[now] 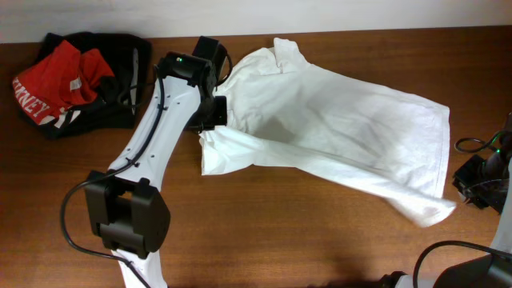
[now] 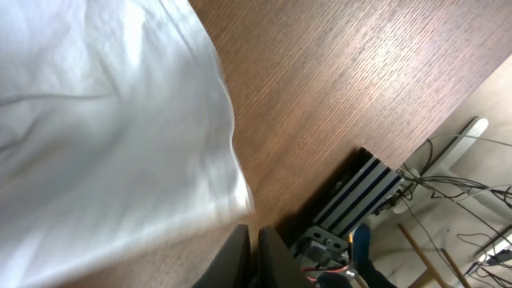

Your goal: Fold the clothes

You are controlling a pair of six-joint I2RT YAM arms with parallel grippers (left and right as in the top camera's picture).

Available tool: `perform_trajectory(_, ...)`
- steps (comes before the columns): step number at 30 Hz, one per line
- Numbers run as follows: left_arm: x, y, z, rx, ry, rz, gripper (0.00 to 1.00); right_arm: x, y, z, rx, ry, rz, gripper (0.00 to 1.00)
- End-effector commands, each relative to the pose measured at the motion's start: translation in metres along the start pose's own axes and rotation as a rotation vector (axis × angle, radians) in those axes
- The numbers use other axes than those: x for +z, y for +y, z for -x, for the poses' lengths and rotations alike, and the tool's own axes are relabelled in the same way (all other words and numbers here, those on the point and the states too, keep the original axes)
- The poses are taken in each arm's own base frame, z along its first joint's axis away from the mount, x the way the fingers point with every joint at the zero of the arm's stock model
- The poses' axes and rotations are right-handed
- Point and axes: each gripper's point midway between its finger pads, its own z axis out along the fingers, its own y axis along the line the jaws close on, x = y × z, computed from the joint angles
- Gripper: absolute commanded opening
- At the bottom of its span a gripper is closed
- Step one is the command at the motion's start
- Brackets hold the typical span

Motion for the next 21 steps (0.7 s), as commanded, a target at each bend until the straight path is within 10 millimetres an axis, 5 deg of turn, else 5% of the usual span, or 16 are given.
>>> perform_trajectory(1,-0.007,-0.008,0.007,0.036,-0.052,-0.003,0.00,0.004,0.000,-0.002,0.003,0.000,0.007,0.09)
perform_trajectory(5,-0.007,-0.016,0.011,0.040,-0.070,-0.030,0.00,0.016,0.008,-0.006,0.001,0.025,0.043,0.04)
perform_trajectory(6,-0.007,-0.016,0.011,0.040,-0.070,-0.030,0.00,0.020,0.012,-0.010,-0.001,0.046,0.064,0.09)
perform_trajectory(8,-0.007,-0.015,0.011,0.041,-0.069,-0.029,0.00,0.034,0.019,-0.023,-0.010,0.105,0.098,0.43)
perform_trajectory(9,-0.007,-0.015,0.011,0.040,-0.069,-0.029,0.00,0.040,0.019,-0.029,-0.011,0.129,0.097,0.46)
perform_trajectory(14,-0.007,-0.015,0.009,0.041,-0.061,-0.026,0.01,0.071,0.029,-0.055,0.002,0.229,0.146,0.44)
perform_trajectory(21,-0.006,-0.014,0.006,0.042,-0.050,-0.023,0.01,0.119,0.029,-0.060,0.185,0.229,0.166,0.33)
